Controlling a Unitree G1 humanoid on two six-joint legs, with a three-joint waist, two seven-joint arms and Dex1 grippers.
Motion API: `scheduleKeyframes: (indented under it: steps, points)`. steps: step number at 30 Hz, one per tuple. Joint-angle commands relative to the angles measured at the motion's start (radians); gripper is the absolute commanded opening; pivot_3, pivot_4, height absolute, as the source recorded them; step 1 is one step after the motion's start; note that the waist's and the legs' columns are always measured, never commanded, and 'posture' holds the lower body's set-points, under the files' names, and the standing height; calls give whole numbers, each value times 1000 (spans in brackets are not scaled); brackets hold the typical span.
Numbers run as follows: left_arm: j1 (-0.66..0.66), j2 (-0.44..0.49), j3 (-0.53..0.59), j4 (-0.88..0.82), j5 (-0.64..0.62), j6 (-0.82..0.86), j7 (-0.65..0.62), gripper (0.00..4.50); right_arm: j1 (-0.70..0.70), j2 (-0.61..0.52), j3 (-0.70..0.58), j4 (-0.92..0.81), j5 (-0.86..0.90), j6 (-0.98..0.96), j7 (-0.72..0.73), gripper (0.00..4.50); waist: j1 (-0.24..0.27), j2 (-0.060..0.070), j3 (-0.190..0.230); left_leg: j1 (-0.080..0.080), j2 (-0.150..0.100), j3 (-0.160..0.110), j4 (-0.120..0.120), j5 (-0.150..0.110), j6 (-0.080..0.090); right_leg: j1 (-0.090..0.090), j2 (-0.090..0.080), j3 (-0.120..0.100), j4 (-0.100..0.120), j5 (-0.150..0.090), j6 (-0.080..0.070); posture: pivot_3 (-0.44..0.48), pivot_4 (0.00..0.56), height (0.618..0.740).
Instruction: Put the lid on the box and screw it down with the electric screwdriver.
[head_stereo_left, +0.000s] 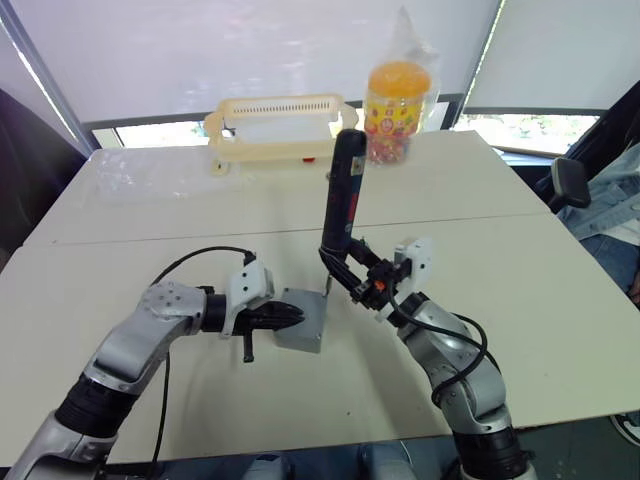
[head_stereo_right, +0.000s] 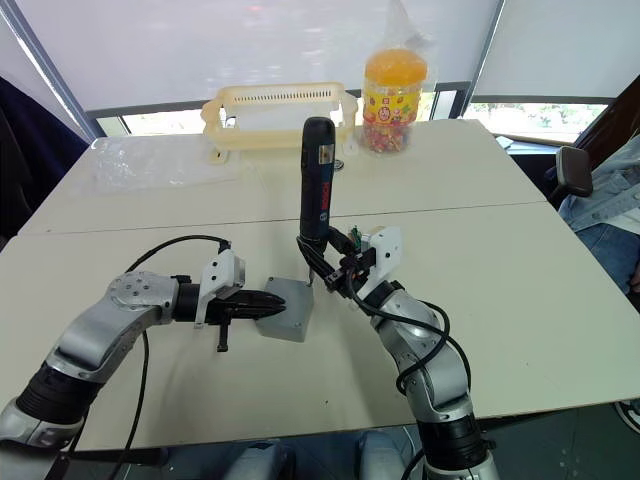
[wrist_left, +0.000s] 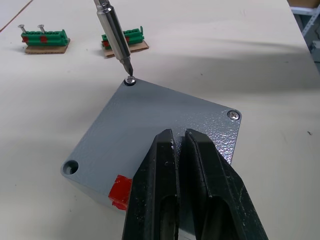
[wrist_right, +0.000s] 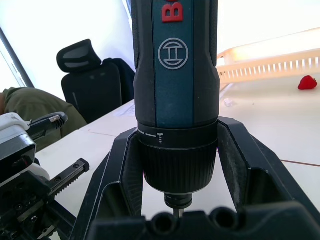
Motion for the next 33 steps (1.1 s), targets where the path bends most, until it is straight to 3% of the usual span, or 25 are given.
scheduleKeyframes:
  steps: [1,7,33]
  points:
    - [16,4,-8,-2,14,22,3,361,-26,12,-3,-60,15,-35,-1,1732,0,0,0,1,0,0,0,0,0,1,0,0,0,0,0,0,150,740]
    - [12,-1,-11,0,17,22,6,361,-24,16,8,-61,14,-33,1,1732,0,0,0,8,0,0,-2,0,1,7,0,0,-1,-1,-1,0,150,740]
    - [31,-2,-3,-5,24,17,20,361,-14,15,33,-7,-22,-84,16,1732,0,0,0,9,2,0,-2,0,1,8,0,0,-1,-1,-1,0,150,740]
